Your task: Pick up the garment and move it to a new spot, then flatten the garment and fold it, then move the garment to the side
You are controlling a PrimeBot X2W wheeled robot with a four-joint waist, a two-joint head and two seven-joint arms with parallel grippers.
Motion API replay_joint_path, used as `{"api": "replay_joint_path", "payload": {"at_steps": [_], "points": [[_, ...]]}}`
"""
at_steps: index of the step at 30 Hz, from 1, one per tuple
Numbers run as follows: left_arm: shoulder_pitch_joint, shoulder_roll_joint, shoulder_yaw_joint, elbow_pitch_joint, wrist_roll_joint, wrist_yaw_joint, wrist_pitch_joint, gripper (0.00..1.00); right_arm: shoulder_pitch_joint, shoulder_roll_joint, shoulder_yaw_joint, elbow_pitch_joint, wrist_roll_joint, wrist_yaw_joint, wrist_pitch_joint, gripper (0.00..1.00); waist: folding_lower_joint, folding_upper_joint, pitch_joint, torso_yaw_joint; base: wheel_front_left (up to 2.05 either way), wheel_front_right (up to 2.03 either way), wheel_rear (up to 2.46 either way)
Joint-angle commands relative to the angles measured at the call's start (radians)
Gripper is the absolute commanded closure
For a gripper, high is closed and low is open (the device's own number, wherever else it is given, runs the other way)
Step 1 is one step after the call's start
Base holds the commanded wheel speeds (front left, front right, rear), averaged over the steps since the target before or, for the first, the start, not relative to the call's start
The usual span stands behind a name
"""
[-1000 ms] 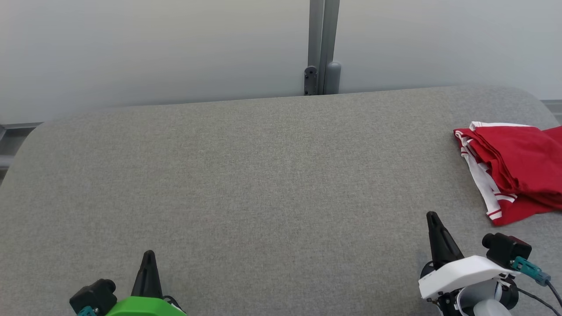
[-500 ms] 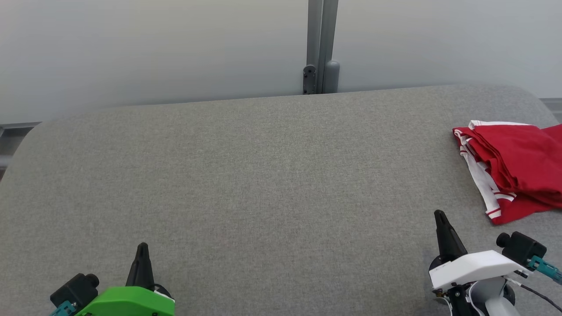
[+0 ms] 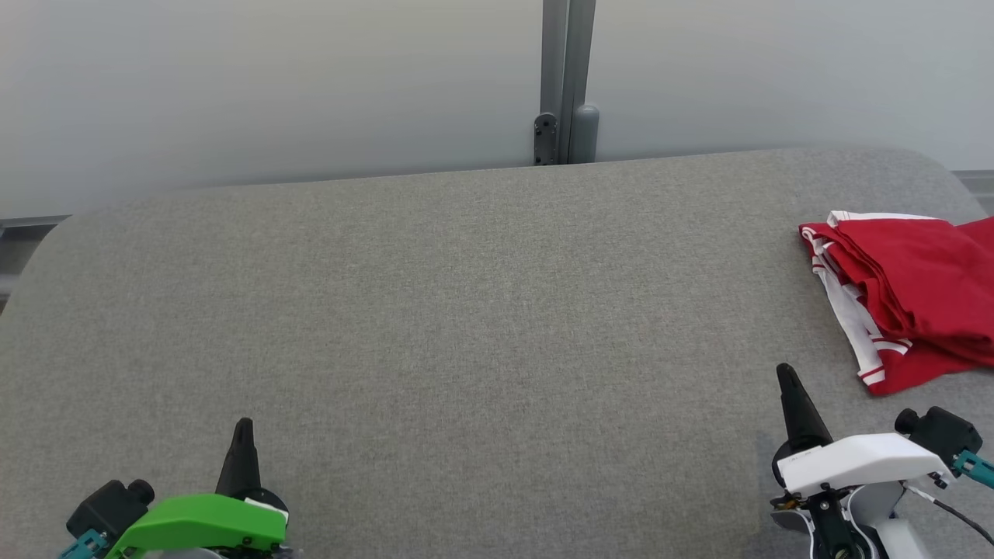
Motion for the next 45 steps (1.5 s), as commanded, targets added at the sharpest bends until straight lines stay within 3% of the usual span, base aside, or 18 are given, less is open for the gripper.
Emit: {"api": "replay_joint_path", "payload": {"at_steps": [1, 45], "points": [[-0.032, -0.001, 0.011, -0.011, -0.028, -0.01, 0.008, 1.0, -0.023, -0.007, -0.007, -0.017, 0.034, 0.001, 0.008, 1.0, 0.0, 0.0, 0.0, 0.0, 0.0, 0.0, 0.0], [-0.085, -0.012, 0.106, -0.007, -0.413, -0.088, 0.121, 1.0, -0.041, -0.008, -0.066, -0.032, 0.449, 0.0, 0.123, 1.0, 0.0, 0.0, 0.011, -0.011, 0.0, 0.0, 0.0]]}}
